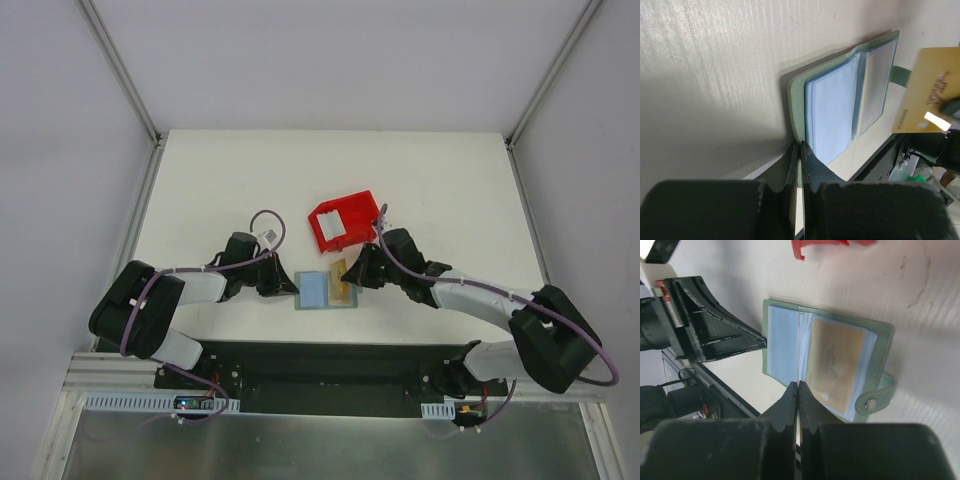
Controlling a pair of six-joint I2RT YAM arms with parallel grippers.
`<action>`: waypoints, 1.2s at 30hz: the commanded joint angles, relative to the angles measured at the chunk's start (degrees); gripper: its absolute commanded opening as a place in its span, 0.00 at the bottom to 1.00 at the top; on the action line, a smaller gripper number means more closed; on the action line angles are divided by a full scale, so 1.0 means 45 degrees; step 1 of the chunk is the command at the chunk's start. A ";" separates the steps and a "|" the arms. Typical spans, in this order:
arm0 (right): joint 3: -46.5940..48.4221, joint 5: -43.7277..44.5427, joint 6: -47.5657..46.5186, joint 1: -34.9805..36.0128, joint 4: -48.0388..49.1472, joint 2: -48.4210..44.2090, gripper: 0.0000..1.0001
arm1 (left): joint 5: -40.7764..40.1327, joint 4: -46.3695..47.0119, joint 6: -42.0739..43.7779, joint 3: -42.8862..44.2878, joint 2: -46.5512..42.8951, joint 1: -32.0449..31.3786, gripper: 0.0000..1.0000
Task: Put the credit cards into the card holder
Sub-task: Insert the credit card into the card holder.
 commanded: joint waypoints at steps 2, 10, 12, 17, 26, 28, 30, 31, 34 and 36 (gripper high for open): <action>-0.0260 -0.0187 0.1682 0.0572 0.3516 0.1409 0.00 | -0.0404 -0.0891 0.0386 -0.0458 -0.0006 -0.0074 0.00; -0.0707 0.0163 0.1976 0.0944 0.4239 0.2448 0.00 | -0.0541 -0.0872 0.0288 -0.0419 0.0111 -0.0074 0.00; -0.0806 0.0164 0.1879 0.0944 0.4221 0.2389 0.00 | -0.0541 -0.0853 0.0307 -0.0400 0.0150 -0.0094 0.00; -0.1001 0.0144 0.1625 0.0905 0.4221 0.2291 0.01 | -0.0483 -0.0872 0.0366 -0.0302 0.0345 -0.0074 0.00; -0.1314 0.0144 0.1527 0.0905 0.4337 0.2564 0.00 | -0.0522 -0.0872 0.0386 -0.0341 0.0345 -0.0074 0.00; -0.1314 0.0144 0.1527 0.0885 0.4377 0.2700 0.00 | -0.0522 -0.0853 0.0386 -0.0341 0.0345 -0.0074 0.00; -0.1294 -0.0050 0.1624 0.0866 0.4415 0.2934 0.00 | -0.0541 -0.0852 0.0386 -0.0341 0.0365 -0.0074 0.00; -0.1333 -0.0148 0.1663 0.0885 0.4648 0.3090 0.00 | -0.0502 -0.0852 0.0386 -0.0341 0.0346 -0.0074 0.00; -0.1528 -0.0266 0.2014 0.0886 0.5215 0.3656 0.00 | -0.0483 -0.0852 0.0386 -0.0321 0.0345 -0.0074 0.00; -0.1684 -0.0325 0.2287 0.0885 0.5779 0.4028 0.00 | -0.0483 -0.0871 0.0386 -0.0321 0.0365 -0.0074 0.00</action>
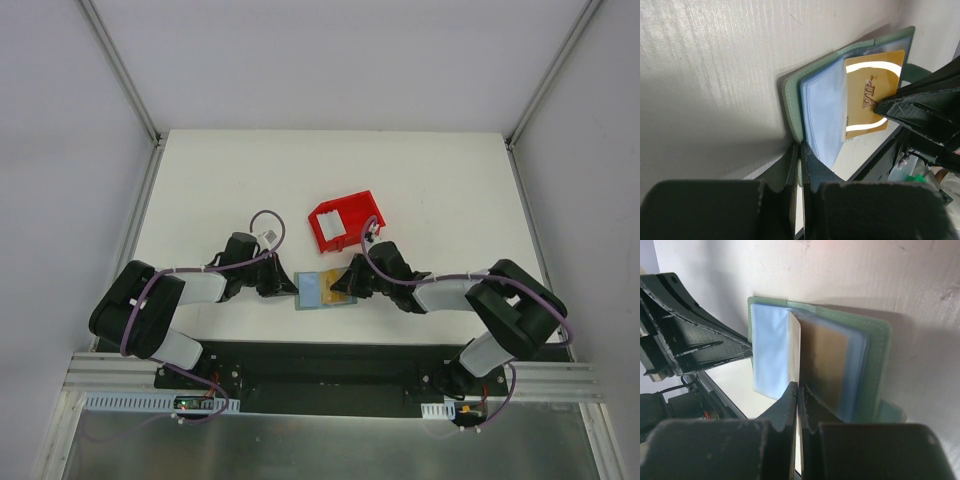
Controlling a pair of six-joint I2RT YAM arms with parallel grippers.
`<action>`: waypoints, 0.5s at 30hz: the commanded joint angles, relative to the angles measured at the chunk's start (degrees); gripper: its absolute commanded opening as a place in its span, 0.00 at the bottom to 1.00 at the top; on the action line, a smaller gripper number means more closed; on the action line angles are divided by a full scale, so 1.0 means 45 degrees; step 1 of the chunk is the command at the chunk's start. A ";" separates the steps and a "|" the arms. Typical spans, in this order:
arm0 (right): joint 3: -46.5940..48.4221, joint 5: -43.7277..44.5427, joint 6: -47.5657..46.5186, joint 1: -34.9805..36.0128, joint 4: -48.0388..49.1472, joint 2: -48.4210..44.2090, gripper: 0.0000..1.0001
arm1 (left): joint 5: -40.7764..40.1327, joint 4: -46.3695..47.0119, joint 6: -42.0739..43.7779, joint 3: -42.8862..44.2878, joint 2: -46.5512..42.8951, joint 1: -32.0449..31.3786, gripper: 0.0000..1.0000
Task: Put the credit cards into the card holder
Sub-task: Insert the credit card into the card holder.
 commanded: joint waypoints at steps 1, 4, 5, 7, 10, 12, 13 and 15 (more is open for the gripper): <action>-0.0533 -0.0189 0.0559 0.0035 0.1478 0.0900 0.00 | -0.0521 -0.0916 0.0434 -0.0278 0.0326 -0.0074 0.00; -0.0593 -0.0402 0.0755 0.0035 0.1793 0.1253 0.00 | -0.0541 -0.0896 0.0395 -0.0297 0.0306 -0.0074 0.00; -0.0593 -0.0461 0.0755 0.0036 0.1852 0.1292 0.00 | -0.0541 -0.0915 0.0376 -0.0297 0.0287 -0.0074 0.00; -0.0710 -0.0482 0.0775 0.0036 0.1910 0.1254 0.00 | -0.0560 -0.0915 0.0376 -0.0297 0.0268 -0.0074 0.00; -0.0769 -0.0636 0.0619 0.0055 0.1911 0.1156 0.00 | -0.0580 -0.0916 0.0376 -0.0278 0.0287 -0.0074 0.00; -0.0769 -0.0833 0.0599 0.0036 0.1736 0.1000 0.00 | -0.0599 -0.0954 0.0395 -0.0239 0.0267 -0.0074 0.00; -0.0808 -0.0833 0.0618 0.0036 0.1677 0.0903 0.00 | -0.0638 -0.0993 0.0395 -0.0219 0.0248 -0.0074 0.00; -0.0944 -0.0717 0.0638 0.0036 0.1560 0.0688 0.00 | -0.0716 -0.1071 0.0434 -0.0200 0.0228 -0.0074 0.00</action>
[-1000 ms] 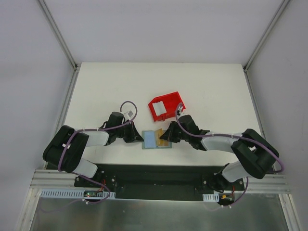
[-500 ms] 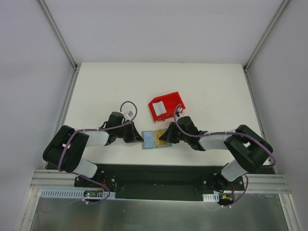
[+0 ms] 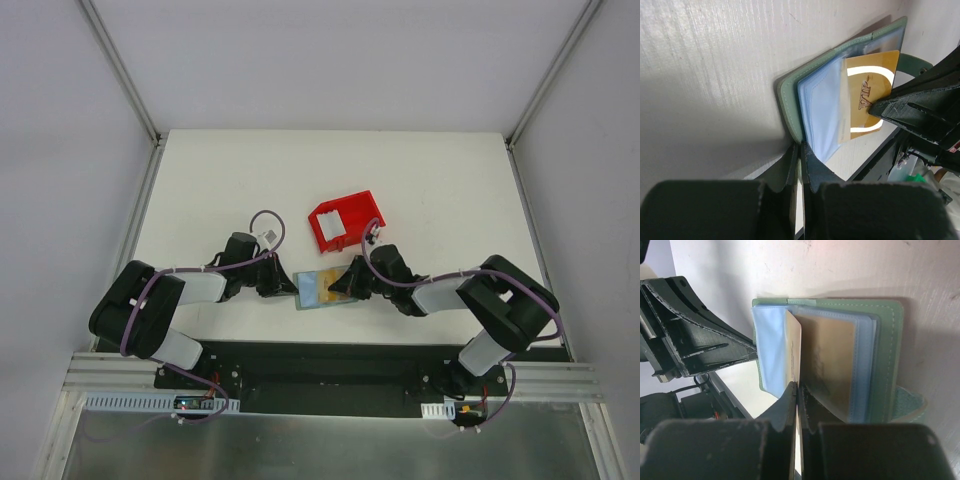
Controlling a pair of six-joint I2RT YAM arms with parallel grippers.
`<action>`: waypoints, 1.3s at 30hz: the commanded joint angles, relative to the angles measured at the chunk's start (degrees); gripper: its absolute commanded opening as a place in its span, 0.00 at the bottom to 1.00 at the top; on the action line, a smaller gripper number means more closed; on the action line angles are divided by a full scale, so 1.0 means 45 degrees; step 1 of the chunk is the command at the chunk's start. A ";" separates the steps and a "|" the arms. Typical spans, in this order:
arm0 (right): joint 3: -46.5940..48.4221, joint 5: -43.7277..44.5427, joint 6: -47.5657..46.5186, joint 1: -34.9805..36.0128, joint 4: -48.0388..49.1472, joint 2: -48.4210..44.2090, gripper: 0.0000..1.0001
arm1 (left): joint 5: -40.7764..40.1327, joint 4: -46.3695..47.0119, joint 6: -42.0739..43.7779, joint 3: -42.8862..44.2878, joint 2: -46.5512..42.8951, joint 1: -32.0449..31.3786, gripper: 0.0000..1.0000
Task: Put the credit cards into the card holder
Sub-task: Insert the credit card into the card holder.
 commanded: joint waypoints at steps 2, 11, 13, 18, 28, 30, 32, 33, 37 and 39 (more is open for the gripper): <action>-0.0430 -0.0138 -0.0280 0.0113 -0.0874 -0.0425 0.00 | -0.0824 -0.1164 0.0512 -0.0141 0.0209 -0.0094 0.00; 0.0447 -0.1386 -0.0398 0.0015 -0.1208 0.0588 0.00 | -0.0844 -0.1184 0.0532 -0.0005 0.0287 -0.0094 0.00; 0.0604 -0.1309 -0.0242 0.0171 -0.1188 0.0842 0.00 | -0.0824 -0.1165 0.0532 0.0054 0.0345 -0.0094 0.00; 0.0859 -0.1017 0.0090 0.0425 -0.1149 0.1136 0.01 | -0.0805 -0.1087 0.0474 0.0015 0.0326 -0.0094 0.00; 0.1502 0.1421 -0.1137 0.0758 -0.4601 -0.0599 0.35 | -0.0746 -0.1008 0.0454 -0.0160 0.0189 -0.0094 0.00; 0.1737 0.2086 -0.1606 0.0757 -0.5657 -0.1108 0.40 | -0.0726 -0.0989 0.0473 -0.0161 0.0189 -0.0094 0.00; 0.1990 0.2362 -0.1959 0.0797 -0.6361 -0.1266 0.43 | -0.0668 -0.0989 0.0474 -0.0141 0.0189 -0.0094 0.00; 0.2108 0.2382 -0.2057 0.0835 -0.6480 -0.1247 0.45 | -0.0629 -0.0970 0.0473 -0.0141 0.0209 -0.0094 0.00; 0.2713 0.2013 -0.2155 0.1128 -0.6520 -0.0741 0.45 | -0.0570 -0.0911 0.0493 -0.0122 0.0189 -0.0094 0.00; 0.3084 0.1817 -0.2116 0.1304 -0.6501 -0.0331 0.45 | -0.0531 -0.0911 0.0493 -0.0102 0.0189 -0.0094 0.00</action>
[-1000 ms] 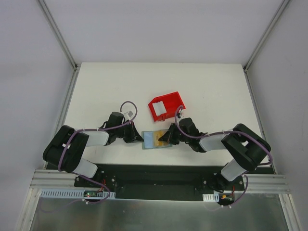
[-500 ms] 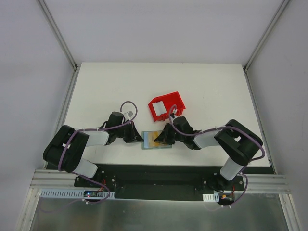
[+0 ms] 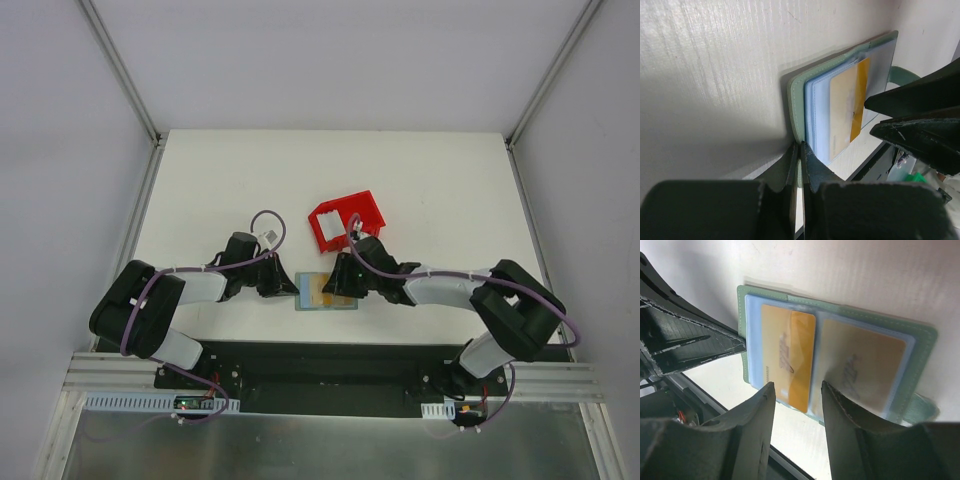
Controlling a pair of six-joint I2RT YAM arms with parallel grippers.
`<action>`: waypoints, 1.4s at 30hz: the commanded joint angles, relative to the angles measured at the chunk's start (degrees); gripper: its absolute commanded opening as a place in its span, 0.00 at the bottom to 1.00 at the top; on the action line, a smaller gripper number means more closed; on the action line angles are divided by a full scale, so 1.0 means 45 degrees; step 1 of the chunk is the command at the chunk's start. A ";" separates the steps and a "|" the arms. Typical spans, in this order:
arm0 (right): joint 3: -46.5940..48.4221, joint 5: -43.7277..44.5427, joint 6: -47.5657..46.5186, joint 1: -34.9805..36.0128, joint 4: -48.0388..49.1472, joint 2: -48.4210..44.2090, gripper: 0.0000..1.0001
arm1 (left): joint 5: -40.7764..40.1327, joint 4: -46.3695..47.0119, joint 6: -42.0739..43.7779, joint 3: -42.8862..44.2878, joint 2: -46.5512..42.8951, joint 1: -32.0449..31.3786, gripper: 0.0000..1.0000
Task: Put the credit cards into the card holder
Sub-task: Insert the credit card into the card holder.
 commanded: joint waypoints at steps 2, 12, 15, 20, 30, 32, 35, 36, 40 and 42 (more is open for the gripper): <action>0.1162 0.0199 -0.0543 0.0566 -0.0954 0.0939 0.45 | -0.0507 -0.0760 0.0508 -0.0155 0.0189 -0.0074 0.00; 0.3311 0.0355 -0.1343 0.1368 -0.2379 0.1956 0.45 | -0.0429 -0.0663 0.0488 -0.0116 0.0209 -0.0074 0.00; 0.3488 0.0296 -0.1421 0.1407 -0.2419 0.2151 0.45 | -0.0390 -0.0643 0.0488 -0.0136 0.0228 -0.0074 0.00; 0.3683 0.0997 -0.1597 0.1485 -0.3370 0.2055 0.48 | -0.0370 -0.0604 0.0469 -0.0214 0.0073 -0.0074 0.00; 0.5146 0.4395 -0.2827 0.2499 -0.6284 0.1253 0.65 | -0.0175 -0.0916 0.0196 -0.0272 -0.1059 -0.0074 0.00; 0.5382 0.4554 -0.2847 0.2773 -0.6403 0.1428 0.69 | -0.0155 -0.1052 0.0156 -0.0253 -0.1410 -0.0074 0.00; 0.5616 0.4399 -0.2789 0.3008 -0.6345 0.1799 0.71 | -0.0077 -0.1228 0.0117 -0.0214 -0.1724 -0.0074 0.00; 0.5714 0.4398 -0.2828 0.3067 -0.6306 0.1936 0.71 | -0.0058 -0.1248 0.0098 -0.0214 -0.1802 -0.0074 0.00; 0.6163 0.4281 -0.2925 0.3204 -0.6422 0.2482 0.73 | -0.0058 -0.1248 -0.0039 -0.0233 -0.2076 -0.0094 0.00; 0.6281 0.4242 -0.2906 0.3224 -0.6423 0.2756 0.73 | -0.0058 -0.1268 -0.0039 -0.0253 -0.2096 -0.0074 0.00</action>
